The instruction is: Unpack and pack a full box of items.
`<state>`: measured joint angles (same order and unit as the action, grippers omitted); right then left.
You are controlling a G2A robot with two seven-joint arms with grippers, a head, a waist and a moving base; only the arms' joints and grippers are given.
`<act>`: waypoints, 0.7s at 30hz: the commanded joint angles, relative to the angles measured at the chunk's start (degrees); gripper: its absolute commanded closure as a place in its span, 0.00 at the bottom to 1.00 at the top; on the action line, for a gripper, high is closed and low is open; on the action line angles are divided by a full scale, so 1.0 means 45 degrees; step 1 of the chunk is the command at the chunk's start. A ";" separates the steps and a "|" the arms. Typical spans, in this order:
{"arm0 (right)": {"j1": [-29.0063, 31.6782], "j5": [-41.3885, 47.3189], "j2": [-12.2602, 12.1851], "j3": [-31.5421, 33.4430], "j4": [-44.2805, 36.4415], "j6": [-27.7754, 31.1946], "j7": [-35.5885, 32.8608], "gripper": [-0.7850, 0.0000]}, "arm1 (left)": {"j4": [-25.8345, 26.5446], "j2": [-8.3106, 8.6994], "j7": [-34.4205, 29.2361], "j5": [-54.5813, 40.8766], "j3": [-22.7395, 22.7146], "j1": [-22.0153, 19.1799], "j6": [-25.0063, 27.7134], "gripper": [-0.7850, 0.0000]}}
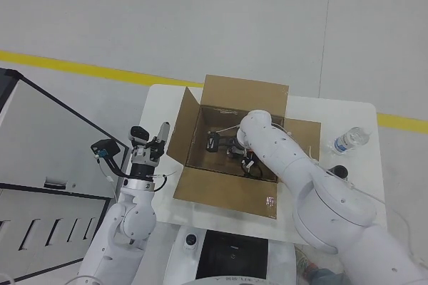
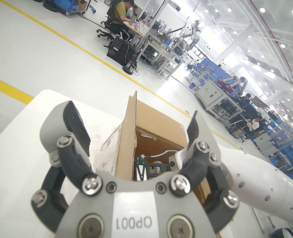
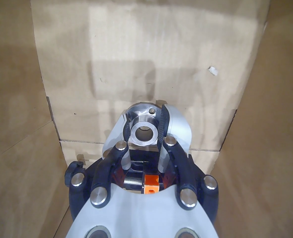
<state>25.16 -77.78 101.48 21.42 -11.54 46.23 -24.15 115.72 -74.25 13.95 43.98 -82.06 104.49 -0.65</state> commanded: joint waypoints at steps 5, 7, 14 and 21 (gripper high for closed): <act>-0.0171 0.0141 -0.0005 0.0121 -0.0035 0.0021 0.0008 1.00 | 0.0000 0.0000 0.0000 0.0000 0.0000 0.0000 0.0000 0.00; -0.0219 0.0143 -0.0002 0.0140 -0.0130 0.0042 0.0006 1.00 | 0.0000 0.0000 0.0000 0.0000 0.0000 0.0000 0.0000 0.00; -0.0374 0.0173 -0.0014 0.0231 -0.0326 0.0028 -0.0037 1.00 | 0.0000 0.0000 0.0000 0.0000 0.0000 0.0000 0.0000 0.00; -0.0685 0.0200 -0.0071 0.0345 -0.0863 0.0336 -0.0319 1.00 | 0.0000 0.0000 0.0000 0.0000 0.0000 0.0000 0.0000 0.00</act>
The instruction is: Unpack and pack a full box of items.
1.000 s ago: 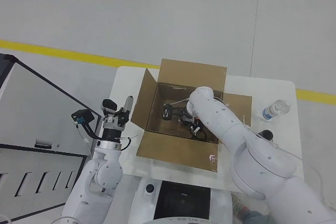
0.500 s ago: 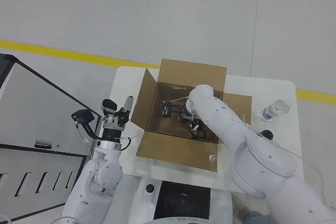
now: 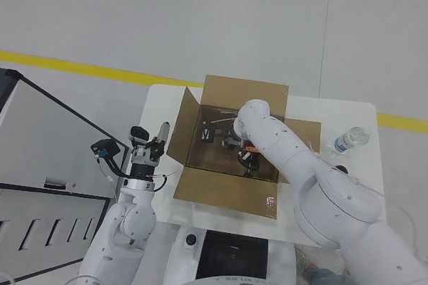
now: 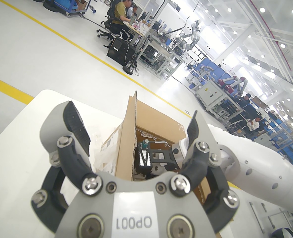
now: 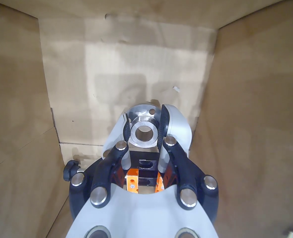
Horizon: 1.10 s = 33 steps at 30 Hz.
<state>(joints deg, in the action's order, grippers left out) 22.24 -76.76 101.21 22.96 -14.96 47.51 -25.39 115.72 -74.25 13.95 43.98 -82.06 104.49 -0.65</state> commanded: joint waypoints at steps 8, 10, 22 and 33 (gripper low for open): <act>-0.0331 -0.0237 -0.0377 0.0185 -0.0992 0.0483 -0.0097 1.00 | 0.0000 0.0000 0.0000 0.0000 0.0000 0.0000 0.0000 0.00; -0.0308 -0.0215 -0.0518 0.0284 -0.1259 0.0598 -0.0118 1.00 | 0.0000 0.0000 0.0000 0.0000 0.0000 0.0000 0.0000 0.00; 0.0173 -0.0059 -0.1997 0.1518 -0.3782 0.0908 -0.0884 1.00 | 0.0000 0.0000 0.0000 0.0000 0.0000 0.0000 0.0000 0.00; 0.3812 0.0493 -0.4089 0.4087 -1.1382 0.0121 -0.5374 1.00 | 0.0000 0.0000 0.0000 0.0000 0.0000 0.0000 0.0000 0.00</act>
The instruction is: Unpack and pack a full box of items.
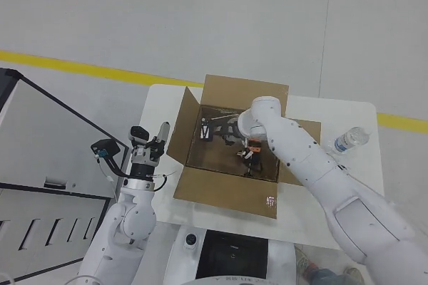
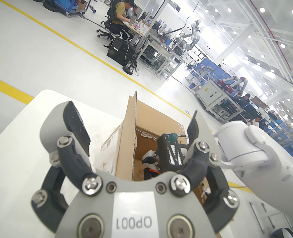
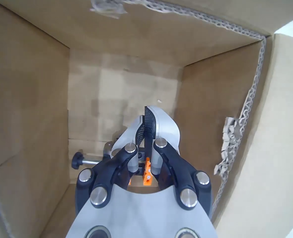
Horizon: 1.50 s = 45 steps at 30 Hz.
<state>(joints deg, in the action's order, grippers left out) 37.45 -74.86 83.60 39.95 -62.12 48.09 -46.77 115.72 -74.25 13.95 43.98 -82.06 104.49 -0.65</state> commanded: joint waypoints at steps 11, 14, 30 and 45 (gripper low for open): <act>0.1386 0.0607 -0.1077 0.1521 -0.2030 0.0594 -0.1499 1.00 | 0.0000 0.0000 0.0000 0.0000 0.0000 0.0000 0.0000 0.00; 0.0794 0.0891 -0.1049 0.1303 -0.1352 0.0778 -0.1315 1.00 | 0.0000 0.0000 0.0000 0.0000 0.0000 0.0000 0.0000 0.00; 0.0232 0.1063 -0.0828 0.0700 -0.0309 0.0556 -0.1194 0.67 | 0.0000 0.0000 0.0000 0.0000 0.0000 0.0000 0.0000 0.00; -0.0009 0.3205 -0.0449 0.0068 0.1389 0.0898 -0.1196 0.58 | 0.0000 0.0000 0.0000 0.0000 0.0000 0.0000 0.0000 0.00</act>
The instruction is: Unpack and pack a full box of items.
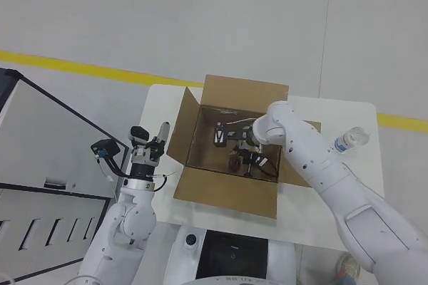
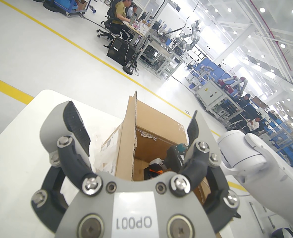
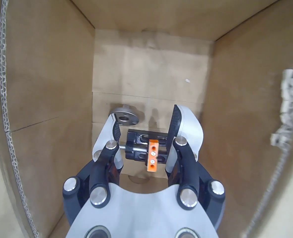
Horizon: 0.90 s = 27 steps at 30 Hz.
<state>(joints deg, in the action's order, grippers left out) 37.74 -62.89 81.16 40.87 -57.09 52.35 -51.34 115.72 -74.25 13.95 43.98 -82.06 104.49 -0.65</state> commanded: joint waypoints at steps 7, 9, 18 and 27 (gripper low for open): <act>-0.1090 0.2772 0.0842 -0.1890 0.1957 -0.1198 -0.1331 0.62 | 0.0000 0.0000 0.0000 0.0000 0.0000 0.0000 0.0000 0.00; -0.1338 0.3062 0.1040 -0.2363 0.2264 -0.1575 -0.1708 0.61 | 0.0000 0.0000 0.0000 0.0000 0.0000 0.0000 0.0000 0.00; -0.2090 0.4335 0.1956 -0.4004 0.3402 -0.3289 -0.3421 0.56 | 0.0000 0.0000 0.0000 0.0000 0.0000 0.0000 0.0000 0.00; -0.2228 0.3673 0.2884 -0.4744 0.4833 -0.4574 -0.2860 0.58 | 0.0000 0.0000 0.0000 0.0000 0.0000 0.0000 0.0000 0.00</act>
<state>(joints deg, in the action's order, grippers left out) 27.76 -46.27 93.78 19.69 -36.19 32.00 -64.65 115.72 -74.25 13.95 43.98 -82.06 104.49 -0.65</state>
